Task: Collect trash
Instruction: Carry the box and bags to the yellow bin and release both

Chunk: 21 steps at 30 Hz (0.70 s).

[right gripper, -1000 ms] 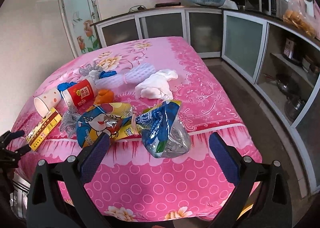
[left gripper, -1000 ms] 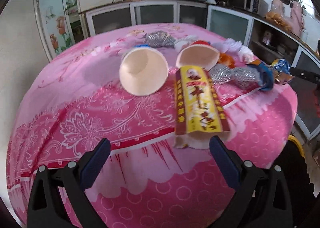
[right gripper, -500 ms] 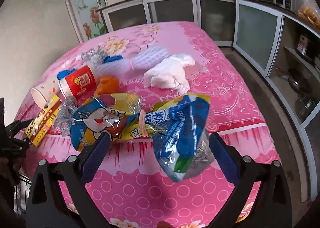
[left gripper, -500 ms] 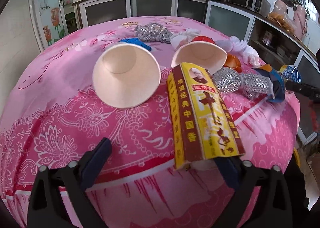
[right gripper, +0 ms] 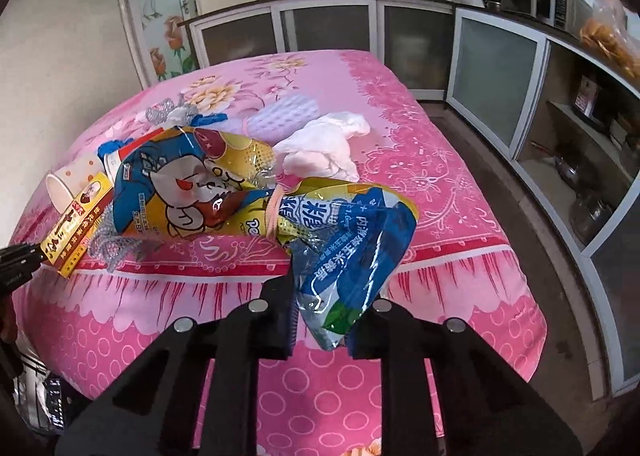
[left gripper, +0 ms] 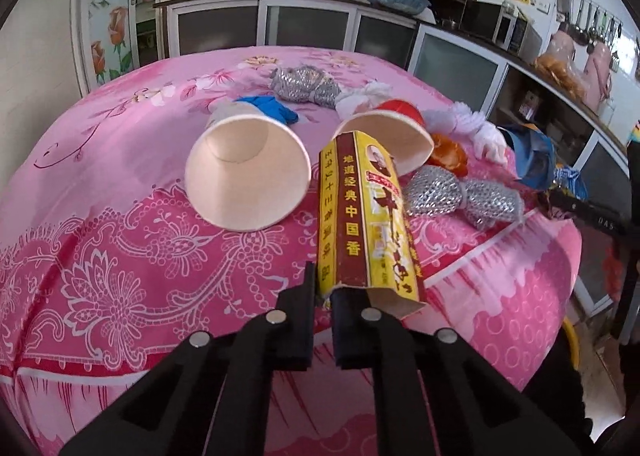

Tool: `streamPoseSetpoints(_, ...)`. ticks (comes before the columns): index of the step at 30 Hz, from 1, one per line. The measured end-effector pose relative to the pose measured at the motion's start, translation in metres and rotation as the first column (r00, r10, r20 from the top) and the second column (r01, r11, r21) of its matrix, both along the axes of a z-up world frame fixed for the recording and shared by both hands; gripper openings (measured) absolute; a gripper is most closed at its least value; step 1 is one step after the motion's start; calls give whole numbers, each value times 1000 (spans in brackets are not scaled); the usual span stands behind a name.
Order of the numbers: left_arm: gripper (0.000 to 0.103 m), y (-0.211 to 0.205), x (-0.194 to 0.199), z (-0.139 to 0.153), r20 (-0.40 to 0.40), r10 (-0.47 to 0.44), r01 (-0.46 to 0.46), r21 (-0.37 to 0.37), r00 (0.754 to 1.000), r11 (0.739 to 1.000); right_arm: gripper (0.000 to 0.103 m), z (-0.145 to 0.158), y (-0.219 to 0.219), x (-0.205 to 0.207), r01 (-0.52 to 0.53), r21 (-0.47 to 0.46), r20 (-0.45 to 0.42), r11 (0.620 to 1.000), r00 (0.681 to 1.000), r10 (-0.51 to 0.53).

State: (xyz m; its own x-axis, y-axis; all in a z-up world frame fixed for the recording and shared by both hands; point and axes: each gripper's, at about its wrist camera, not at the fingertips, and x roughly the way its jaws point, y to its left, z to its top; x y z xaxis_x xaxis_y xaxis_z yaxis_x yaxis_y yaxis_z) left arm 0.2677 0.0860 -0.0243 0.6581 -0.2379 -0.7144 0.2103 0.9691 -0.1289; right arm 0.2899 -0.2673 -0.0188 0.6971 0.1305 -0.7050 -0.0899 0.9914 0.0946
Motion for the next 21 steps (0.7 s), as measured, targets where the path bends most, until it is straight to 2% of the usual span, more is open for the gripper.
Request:
streamPoseSetpoints(11, 5, -10, -29, 31, 77, -51, 54, -46, 996, 997, 15, 29, -15, -34, 24, 44, 70, 999, 997, -27)
streamPoseSetpoints(16, 5, -42, -47, 50, 118, -142, 147, -32, 983, 989, 15, 43, -47, -70, 95, 33, 93, 995, 991, -98)
streamPoseSetpoints(21, 5, -98, -60, 56, 133, -281, 285, -14, 950, 958, 16, 37, -98, -120, 230, -19, 82, 973, 970, -228)
